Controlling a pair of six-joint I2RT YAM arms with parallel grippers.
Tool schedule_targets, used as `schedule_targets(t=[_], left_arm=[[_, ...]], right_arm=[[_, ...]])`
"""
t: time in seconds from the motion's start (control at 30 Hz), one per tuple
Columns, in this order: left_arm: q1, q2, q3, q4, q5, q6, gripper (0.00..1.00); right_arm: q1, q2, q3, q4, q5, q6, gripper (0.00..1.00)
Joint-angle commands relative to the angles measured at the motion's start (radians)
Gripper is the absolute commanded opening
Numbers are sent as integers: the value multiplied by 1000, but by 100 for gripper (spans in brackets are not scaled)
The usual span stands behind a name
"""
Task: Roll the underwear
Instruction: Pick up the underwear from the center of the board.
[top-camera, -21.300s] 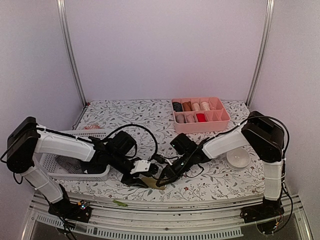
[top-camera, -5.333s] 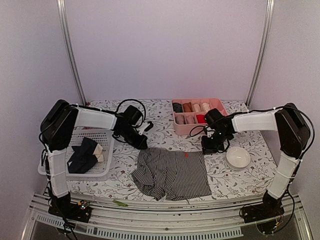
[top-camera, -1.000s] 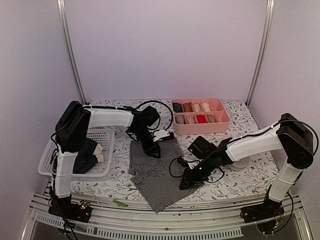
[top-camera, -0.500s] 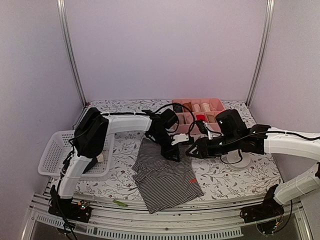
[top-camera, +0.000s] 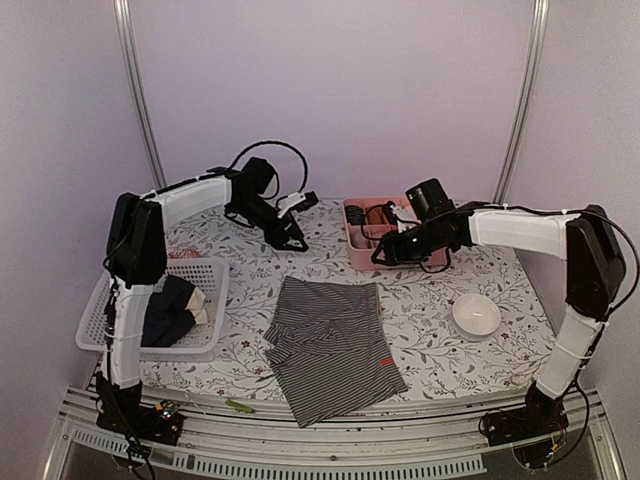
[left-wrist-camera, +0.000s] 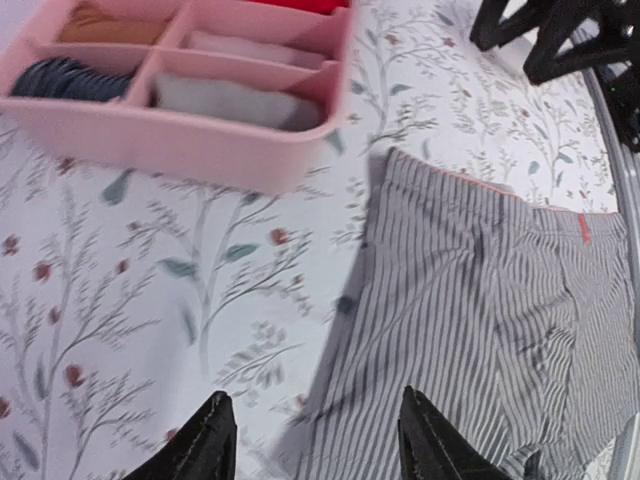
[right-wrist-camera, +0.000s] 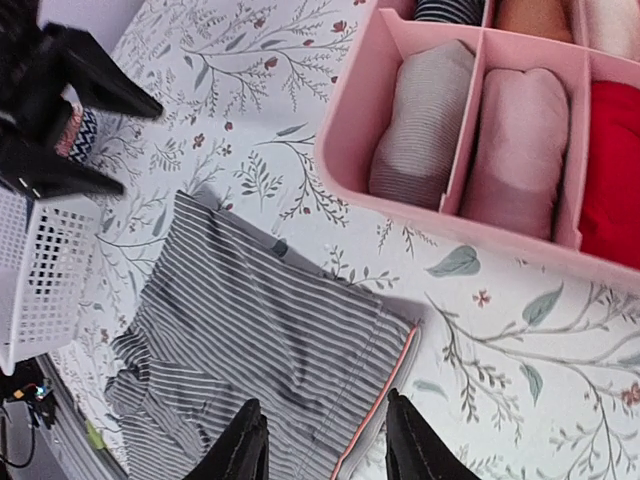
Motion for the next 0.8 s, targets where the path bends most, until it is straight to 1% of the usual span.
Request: schedule_targets(t=[0.0, 0.1, 0.23, 0.4, 0.53, 0.77], left_arm=[[73, -8, 39, -106, 15, 36, 55], [94, -15, 26, -119, 25, 31, 55], [102, -39, -32, -101, 37, 33, 55], [109, -31, -49, -131, 55, 66, 54], [116, -5, -27, -159, 59, 74, 54], [120, 9, -11, -173, 64, 77, 54]], right_arm=[[-6, 179, 127, -134, -33, -177, 40], [-10, 241, 159, -137, -8, -230, 41], [-18, 305, 192, -139, 8, -308, 42], [-26, 356, 208, -139, -25, -426, 42], [-40, 380, 219, -136, -30, -471, 42], [-62, 419, 236, -110, -124, -511, 43]])
